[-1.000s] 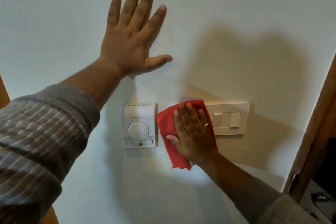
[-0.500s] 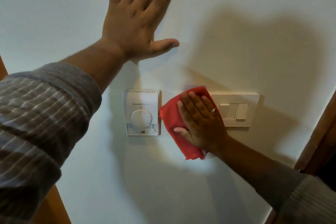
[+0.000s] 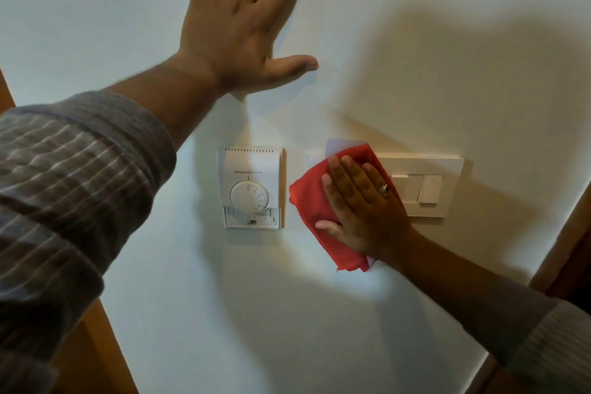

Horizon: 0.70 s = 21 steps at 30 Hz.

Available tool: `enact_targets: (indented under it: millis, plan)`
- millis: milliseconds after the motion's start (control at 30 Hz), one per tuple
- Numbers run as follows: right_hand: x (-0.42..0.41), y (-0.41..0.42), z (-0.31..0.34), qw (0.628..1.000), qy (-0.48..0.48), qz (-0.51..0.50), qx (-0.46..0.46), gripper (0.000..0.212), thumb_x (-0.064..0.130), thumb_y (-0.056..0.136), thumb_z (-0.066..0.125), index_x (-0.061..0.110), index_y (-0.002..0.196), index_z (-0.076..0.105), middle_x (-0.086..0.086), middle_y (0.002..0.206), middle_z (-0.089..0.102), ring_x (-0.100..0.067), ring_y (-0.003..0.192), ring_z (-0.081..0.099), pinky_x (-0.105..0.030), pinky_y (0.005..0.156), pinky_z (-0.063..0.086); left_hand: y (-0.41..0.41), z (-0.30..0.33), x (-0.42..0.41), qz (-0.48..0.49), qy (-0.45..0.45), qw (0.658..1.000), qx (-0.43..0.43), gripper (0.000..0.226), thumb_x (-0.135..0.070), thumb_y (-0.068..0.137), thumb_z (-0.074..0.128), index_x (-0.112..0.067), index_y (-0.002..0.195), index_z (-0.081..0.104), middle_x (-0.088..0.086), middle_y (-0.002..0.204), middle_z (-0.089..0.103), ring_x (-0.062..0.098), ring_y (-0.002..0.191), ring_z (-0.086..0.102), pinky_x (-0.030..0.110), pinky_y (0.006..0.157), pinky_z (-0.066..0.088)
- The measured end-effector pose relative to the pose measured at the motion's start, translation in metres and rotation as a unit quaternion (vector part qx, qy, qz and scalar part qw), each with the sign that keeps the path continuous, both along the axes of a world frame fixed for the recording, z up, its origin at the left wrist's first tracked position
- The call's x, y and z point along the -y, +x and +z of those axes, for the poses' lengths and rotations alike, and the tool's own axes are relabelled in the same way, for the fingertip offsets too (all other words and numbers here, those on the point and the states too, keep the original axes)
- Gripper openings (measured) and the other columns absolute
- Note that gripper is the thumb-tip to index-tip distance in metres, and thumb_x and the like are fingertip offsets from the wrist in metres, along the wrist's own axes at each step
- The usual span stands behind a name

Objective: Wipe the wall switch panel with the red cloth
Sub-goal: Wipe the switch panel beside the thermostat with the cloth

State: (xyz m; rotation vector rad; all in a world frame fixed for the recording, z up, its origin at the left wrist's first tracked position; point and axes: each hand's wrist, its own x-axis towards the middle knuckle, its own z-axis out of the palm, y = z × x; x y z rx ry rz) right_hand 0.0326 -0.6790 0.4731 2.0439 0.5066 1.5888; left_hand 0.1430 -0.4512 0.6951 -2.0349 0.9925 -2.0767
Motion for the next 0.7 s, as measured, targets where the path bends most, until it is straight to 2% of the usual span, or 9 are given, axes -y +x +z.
enact_targets:
  millis: [67,233,300,433,500,600,700]
  plan:
    - [0.003,-0.001,-0.003,0.999,-0.031,0.0,-0.017,0.077,0.056,0.099,0.053,0.006,0.152,0.032,-0.013,0.16,0.021,-0.031,0.149,0.022,-0.044,0.126,0.01,0.0,-0.001,0.0,0.006,-0.001,1.0,0.004,0.104,-0.091,0.087,0.028,-0.019,0.161,0.019,0.021,0.166,0.024,0.045,0.152,0.022,0.064,0.121,0.023]
    - [0.037,-0.01,0.019,0.964,-0.228,0.027,-0.134,0.077,0.052,0.101,0.05,0.009,0.158,0.02,-0.007,0.163,0.02,-0.027,0.152,0.014,-0.04,0.127,0.005,0.001,0.0,-0.001,0.013,0.001,1.0,0.026,0.105,-0.091,0.087,0.03,-0.017,0.161,0.021,0.022,0.165,0.026,0.045,0.151,0.024,0.065,0.121,0.024]
    - [0.04,-0.009,0.023,0.967,-0.221,0.025,-0.122,0.077,0.055,0.1,0.05,0.009,0.156,0.025,-0.009,0.162,0.025,-0.027,0.152,0.017,-0.04,0.127,0.006,0.002,0.0,-0.001,0.013,0.0,1.0,0.016,0.105,-0.091,0.086,0.028,-0.019,0.161,0.019,0.021,0.166,0.023,0.044,0.152,0.022,0.063,0.122,0.022]
    - [0.027,-0.007,0.005,0.996,-0.077,0.007,-0.036,0.085,0.06,0.097,0.053,0.006,0.156,0.025,-0.013,0.162,0.019,-0.029,0.154,0.014,-0.043,0.126,0.01,0.0,0.0,-0.002,0.003,0.004,1.0,-0.003,0.104,-0.091,0.087,0.026,-0.02,0.162,0.017,0.02,0.167,0.021,0.044,0.153,0.019,0.062,0.123,0.019]
    - [0.021,-0.009,-0.007,0.999,-0.038,-0.005,-0.027,0.088,0.063,0.096,0.051,0.004,0.156,0.023,-0.014,0.162,0.018,-0.03,0.154,0.012,-0.044,0.126,0.008,-0.002,0.0,-0.002,0.002,0.008,1.0,-0.002,0.104,-0.091,0.087,0.027,-0.018,0.161,0.019,0.02,0.166,0.022,0.044,0.153,0.02,0.061,0.123,0.02]
    - [0.023,-0.012,-0.006,0.994,-0.095,-0.007,-0.056,0.084,0.061,0.094,0.056,0.006,0.152,0.031,-0.011,0.161,0.018,-0.03,0.151,0.019,-0.043,0.126,0.007,-0.004,-0.001,-0.001,0.013,0.003,1.0,0.002,0.104,-0.091,0.087,0.026,-0.017,0.161,0.02,0.021,0.166,0.023,0.044,0.153,0.02,0.062,0.123,0.021]
    - [0.015,-0.011,0.019,0.977,-0.173,0.005,-0.122,0.079,0.058,0.096,0.054,0.007,0.153,0.032,-0.011,0.161,0.029,-0.028,0.149,0.025,-0.042,0.126,0.004,-0.004,0.001,0.0,0.019,0.008,1.0,-0.006,0.105,-0.091,0.087,0.023,-0.018,0.162,0.017,0.021,0.166,0.02,0.045,0.153,0.018,0.062,0.123,0.02]
